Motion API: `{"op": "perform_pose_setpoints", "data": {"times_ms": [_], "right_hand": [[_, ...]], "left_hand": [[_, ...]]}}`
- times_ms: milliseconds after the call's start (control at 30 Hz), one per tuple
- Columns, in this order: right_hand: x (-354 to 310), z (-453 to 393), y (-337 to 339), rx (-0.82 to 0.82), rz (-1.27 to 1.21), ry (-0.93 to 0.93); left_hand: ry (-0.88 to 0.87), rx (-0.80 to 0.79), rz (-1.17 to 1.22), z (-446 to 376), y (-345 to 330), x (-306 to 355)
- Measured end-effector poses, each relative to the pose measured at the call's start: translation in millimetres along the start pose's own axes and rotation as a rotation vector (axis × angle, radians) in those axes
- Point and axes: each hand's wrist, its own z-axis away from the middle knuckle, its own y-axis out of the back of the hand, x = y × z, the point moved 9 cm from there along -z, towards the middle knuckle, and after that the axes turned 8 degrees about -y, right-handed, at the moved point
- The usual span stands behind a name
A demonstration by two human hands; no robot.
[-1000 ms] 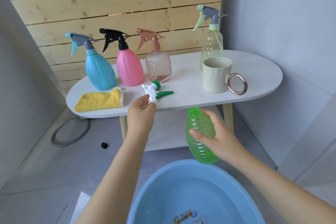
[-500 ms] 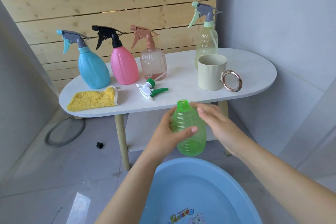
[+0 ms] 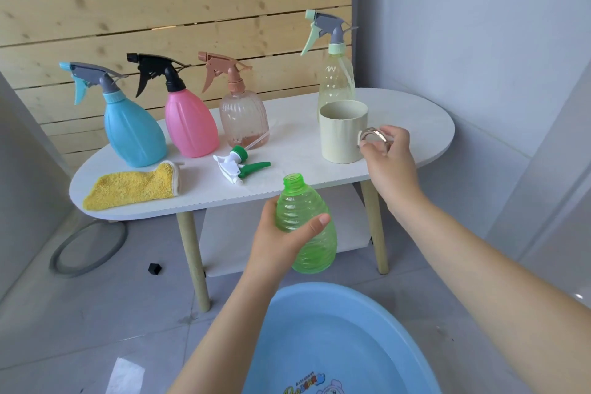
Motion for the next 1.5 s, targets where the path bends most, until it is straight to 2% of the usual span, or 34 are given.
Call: {"op": "perform_pose_setpoints", "data": {"times_ms": [267, 367, 533, 633, 733, 833, 1000, 1233, 1300, 1333, 1400, 1500], "right_hand": [[1, 12, 7, -0.059, -0.065, -0.055], [-5, 30, 17, -0.085, -0.005, -0.049], [5, 74, 19, -0.280, 0.119, -0.088], [30, 98, 11, -0.439, 0.202, -0.176], [62, 114, 0, -0.519, 0.203, -0.258], [106, 123, -15, -0.529, 0.177, -0.409], [186, 141, -44, -0.569, 0.405, -0.576], [249, 155, -63, -0.585, 0.671, -0.598], [257, 156, -67, -0.608, 0.833, -0.524], [258, 154, -69, -0.618, 0.950, -0.429], [259, 156, -78, -0.623, 1.179, -0.144], [249, 165, -87, -0.587, 1.340, 0.263]], "left_hand": [[0.004, -0.028, -0.015, 9, 2, -6], [0.019, -0.047, -0.031, 18, 7, -12], [0.044, -0.053, -0.052, 41, 21, -28], [0.064, -0.052, -0.086, 59, 30, -39], [0.110, -0.042, -0.094, 77, 39, -60], [0.174, -0.022, -0.137, 93, 48, -90], [0.265, -0.017, -0.282, 114, 57, -150], [0.380, -0.193, -0.421, 134, 45, -202], [0.413, -0.228, -0.427, 140, 46, -212], [0.425, -0.239, -0.428, 142, 47, -217], [0.452, -0.238, -0.413, 149, 50, -224], [0.482, -0.193, -0.336, 153, 54, -228]]}}
